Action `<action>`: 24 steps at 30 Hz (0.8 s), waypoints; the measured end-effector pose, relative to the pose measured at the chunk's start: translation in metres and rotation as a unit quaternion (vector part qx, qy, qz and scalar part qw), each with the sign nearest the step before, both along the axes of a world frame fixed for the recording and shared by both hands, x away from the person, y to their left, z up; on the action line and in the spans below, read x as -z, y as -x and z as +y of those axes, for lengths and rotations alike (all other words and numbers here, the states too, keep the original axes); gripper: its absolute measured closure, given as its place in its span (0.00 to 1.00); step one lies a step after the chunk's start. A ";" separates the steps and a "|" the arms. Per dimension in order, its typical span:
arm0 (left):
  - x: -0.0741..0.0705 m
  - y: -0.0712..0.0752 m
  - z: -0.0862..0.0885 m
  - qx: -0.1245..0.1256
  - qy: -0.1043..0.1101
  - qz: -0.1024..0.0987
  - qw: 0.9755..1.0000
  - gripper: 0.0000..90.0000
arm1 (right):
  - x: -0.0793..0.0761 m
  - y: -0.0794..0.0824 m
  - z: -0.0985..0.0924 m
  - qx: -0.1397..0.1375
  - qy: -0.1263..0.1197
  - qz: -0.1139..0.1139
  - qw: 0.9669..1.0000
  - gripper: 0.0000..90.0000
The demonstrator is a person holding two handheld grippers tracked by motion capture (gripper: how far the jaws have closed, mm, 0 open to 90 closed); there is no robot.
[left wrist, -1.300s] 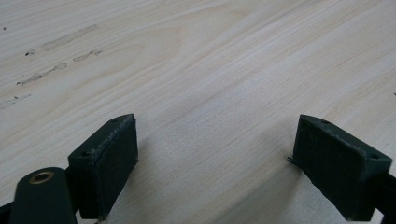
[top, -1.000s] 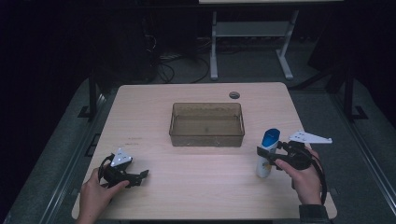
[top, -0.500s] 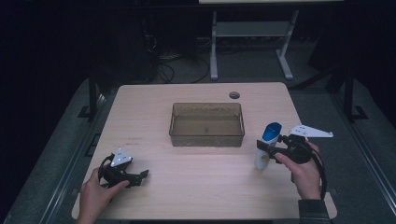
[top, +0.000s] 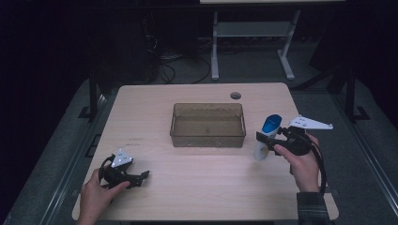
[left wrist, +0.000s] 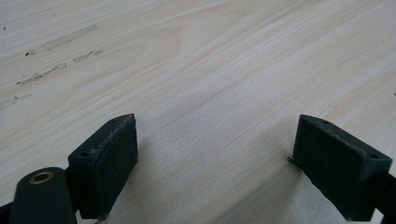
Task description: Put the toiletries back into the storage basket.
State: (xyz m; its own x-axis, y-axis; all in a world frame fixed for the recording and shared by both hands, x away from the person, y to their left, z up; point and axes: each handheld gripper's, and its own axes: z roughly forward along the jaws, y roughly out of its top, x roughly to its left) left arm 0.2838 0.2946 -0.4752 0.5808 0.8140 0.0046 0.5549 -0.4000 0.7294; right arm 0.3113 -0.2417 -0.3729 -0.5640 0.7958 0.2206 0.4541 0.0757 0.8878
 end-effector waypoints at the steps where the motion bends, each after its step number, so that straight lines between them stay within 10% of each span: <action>1: 0.000 0.000 0.000 0.000 0.000 0.000 1.000 0.14 | -0.001 -0.001 0.001 0.000 0.000 0.000 1.000 0.36; 24: 0.000 0.000 0.001 0.003 -0.004 0.001 1.000 0.14 | -0.031 -0.030 0.019 0.005 -0.004 -0.036 0.999 0.36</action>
State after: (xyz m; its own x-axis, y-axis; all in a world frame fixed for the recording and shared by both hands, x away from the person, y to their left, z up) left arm 0.2840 0.2952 -0.4748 0.5856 0.8105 0.0100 0.5544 -0.4095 0.7246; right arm 0.3408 -0.2232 -0.3419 -0.5708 0.7997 0.1860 0.3902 0.0649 0.9184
